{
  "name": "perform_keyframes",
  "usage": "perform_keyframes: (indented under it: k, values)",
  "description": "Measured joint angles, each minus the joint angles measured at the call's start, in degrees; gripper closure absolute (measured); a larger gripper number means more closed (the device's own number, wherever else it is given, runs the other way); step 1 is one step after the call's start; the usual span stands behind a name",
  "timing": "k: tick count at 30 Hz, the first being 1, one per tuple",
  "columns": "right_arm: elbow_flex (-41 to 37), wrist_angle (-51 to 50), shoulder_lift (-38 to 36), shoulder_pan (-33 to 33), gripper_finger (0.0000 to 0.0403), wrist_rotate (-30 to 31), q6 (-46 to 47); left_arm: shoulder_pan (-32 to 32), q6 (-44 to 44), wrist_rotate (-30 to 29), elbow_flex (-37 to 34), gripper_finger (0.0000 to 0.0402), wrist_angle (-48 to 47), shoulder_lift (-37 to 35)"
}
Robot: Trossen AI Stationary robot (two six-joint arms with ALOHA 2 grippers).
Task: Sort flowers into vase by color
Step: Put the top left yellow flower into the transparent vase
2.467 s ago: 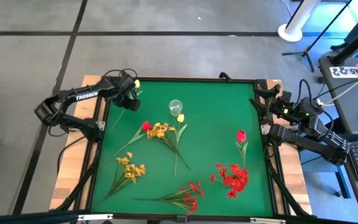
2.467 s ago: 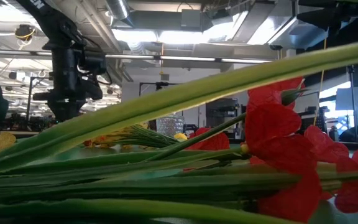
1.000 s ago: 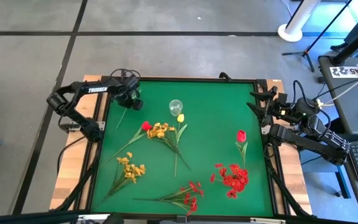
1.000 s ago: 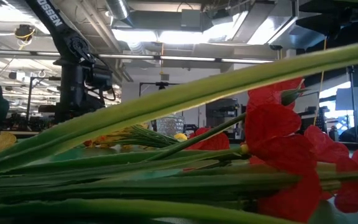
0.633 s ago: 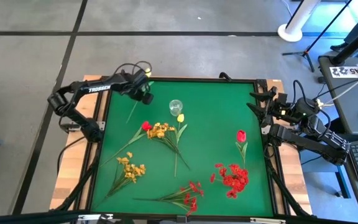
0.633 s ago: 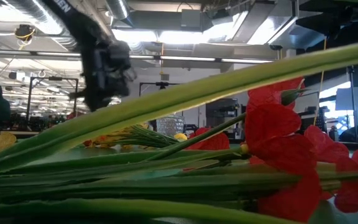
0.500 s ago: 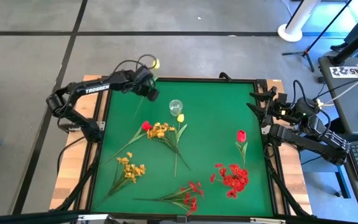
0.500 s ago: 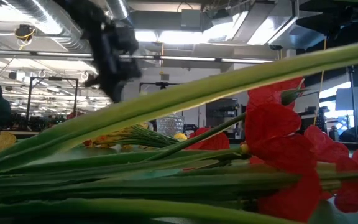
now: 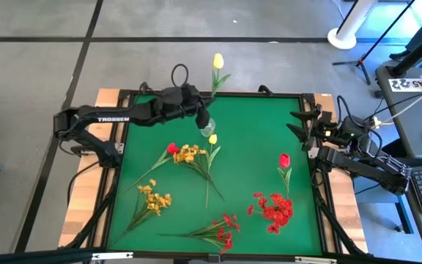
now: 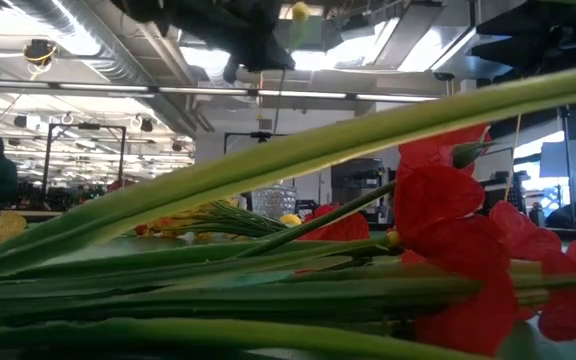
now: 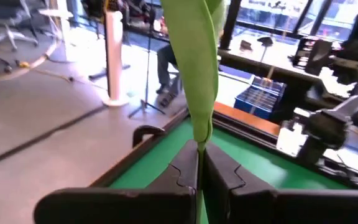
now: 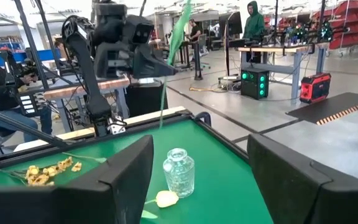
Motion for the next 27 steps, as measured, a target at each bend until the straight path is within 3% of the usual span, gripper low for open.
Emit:
perform_keyframes:
  k: [5, 11, 27]
  values:
    - [0.0, 0.3, 0.0, 0.0, 0.0144, 0.0, 0.2, 1.2, -0.9, 0.2, -5.2, 0.0401, 11.8, 0.9]
    - [0.0, 1.6, 0.0, 0.0, 0.0144, -0.9, 0.2, 2.4, -2.1, 0.3, -10.3, 0.0401, 17.9, 2.1]
    - [0.0, 3.6, 0.0, 0.0, 0.0144, -1.0, -0.1, 3.4, -4.1, -0.2, -12.3, 0.0389, 17.4, 2.6]
